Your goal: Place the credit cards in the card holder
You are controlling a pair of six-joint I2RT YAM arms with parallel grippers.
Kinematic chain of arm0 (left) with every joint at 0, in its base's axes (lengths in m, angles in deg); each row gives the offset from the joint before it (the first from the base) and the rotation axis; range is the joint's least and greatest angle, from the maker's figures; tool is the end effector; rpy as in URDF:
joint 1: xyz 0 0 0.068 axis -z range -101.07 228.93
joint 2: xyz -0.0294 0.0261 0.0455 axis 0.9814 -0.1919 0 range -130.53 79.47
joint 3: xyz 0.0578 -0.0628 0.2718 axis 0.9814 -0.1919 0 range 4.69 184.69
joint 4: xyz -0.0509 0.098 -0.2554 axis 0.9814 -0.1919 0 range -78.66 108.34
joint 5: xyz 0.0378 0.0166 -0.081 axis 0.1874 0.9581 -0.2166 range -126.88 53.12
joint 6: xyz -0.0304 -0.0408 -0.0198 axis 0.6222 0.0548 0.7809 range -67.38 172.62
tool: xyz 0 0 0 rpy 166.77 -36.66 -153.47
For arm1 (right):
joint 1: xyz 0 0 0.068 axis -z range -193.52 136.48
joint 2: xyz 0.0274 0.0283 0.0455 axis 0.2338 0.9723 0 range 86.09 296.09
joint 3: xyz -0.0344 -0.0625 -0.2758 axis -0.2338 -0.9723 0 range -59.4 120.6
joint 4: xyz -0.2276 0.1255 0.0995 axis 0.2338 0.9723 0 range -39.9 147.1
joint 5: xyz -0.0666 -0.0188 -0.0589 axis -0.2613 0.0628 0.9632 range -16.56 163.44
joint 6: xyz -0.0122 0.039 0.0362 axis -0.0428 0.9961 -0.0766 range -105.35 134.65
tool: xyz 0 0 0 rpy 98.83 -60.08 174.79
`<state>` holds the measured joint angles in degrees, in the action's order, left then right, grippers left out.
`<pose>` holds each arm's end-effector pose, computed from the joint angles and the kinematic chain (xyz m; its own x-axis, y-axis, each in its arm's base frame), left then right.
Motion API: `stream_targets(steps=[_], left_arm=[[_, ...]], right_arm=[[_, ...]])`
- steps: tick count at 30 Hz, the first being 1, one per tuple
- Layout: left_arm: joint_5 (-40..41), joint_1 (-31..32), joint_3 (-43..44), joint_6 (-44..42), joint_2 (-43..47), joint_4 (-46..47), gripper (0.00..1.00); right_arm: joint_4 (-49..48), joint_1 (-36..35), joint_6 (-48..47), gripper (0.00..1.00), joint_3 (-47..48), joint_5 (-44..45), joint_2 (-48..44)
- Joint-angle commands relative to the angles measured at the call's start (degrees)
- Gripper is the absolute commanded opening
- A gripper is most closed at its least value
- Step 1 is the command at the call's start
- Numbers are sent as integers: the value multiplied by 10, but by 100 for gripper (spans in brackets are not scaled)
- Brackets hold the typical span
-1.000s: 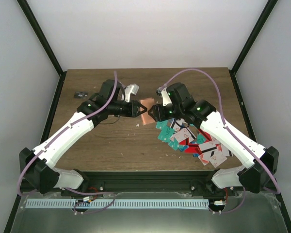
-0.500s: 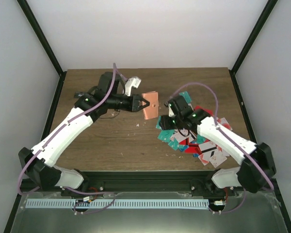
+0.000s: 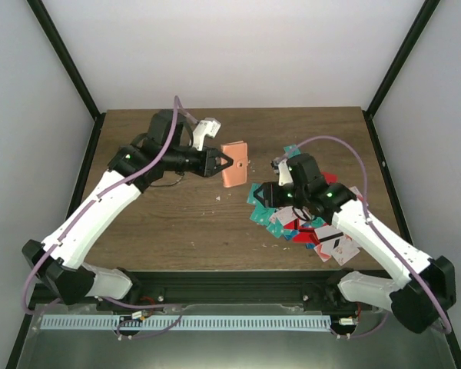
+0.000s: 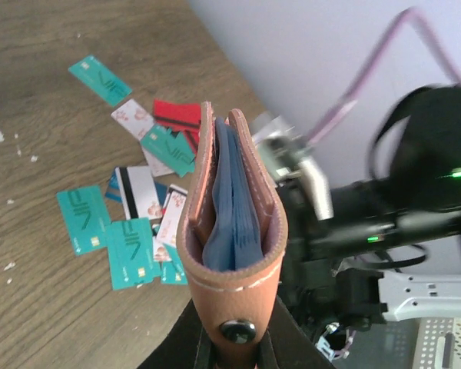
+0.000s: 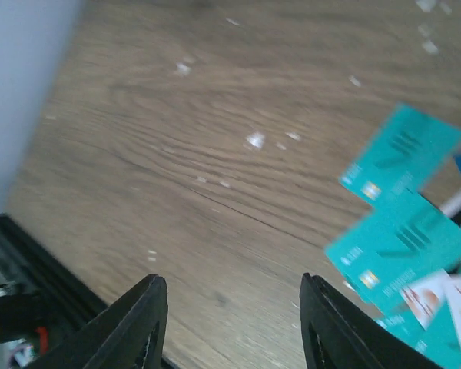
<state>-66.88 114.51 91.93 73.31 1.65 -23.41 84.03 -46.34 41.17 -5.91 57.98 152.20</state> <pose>0.2337 -0.1897 0.4294 -0.7064 0.1291 -0.6959 0.6391 0.5390 -0.5487 0.2072 0.1453 0.2881 -0.8479 -0.0348 -0.5290 -0.3329 0.8115 0.4803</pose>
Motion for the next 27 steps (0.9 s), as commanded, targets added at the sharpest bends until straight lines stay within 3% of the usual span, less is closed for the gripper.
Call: stream_targets(steps=[1,7,15,27], left_arm=[[12,0,7,-21,-15,-35,4],[7,0,9,-21,-35,-47,4],[-3,1,10,-26,-44,-55,4],[-43,6,13,-32,-50,-56,4]], right_arm=[[-41,-8,-43,50,43,-90,-28],[-41,-50,-57,58,88,-99,-28],[-61,-55,-45,69,112,-65,-24],[-50,-55,-30,69,136,25,31]])
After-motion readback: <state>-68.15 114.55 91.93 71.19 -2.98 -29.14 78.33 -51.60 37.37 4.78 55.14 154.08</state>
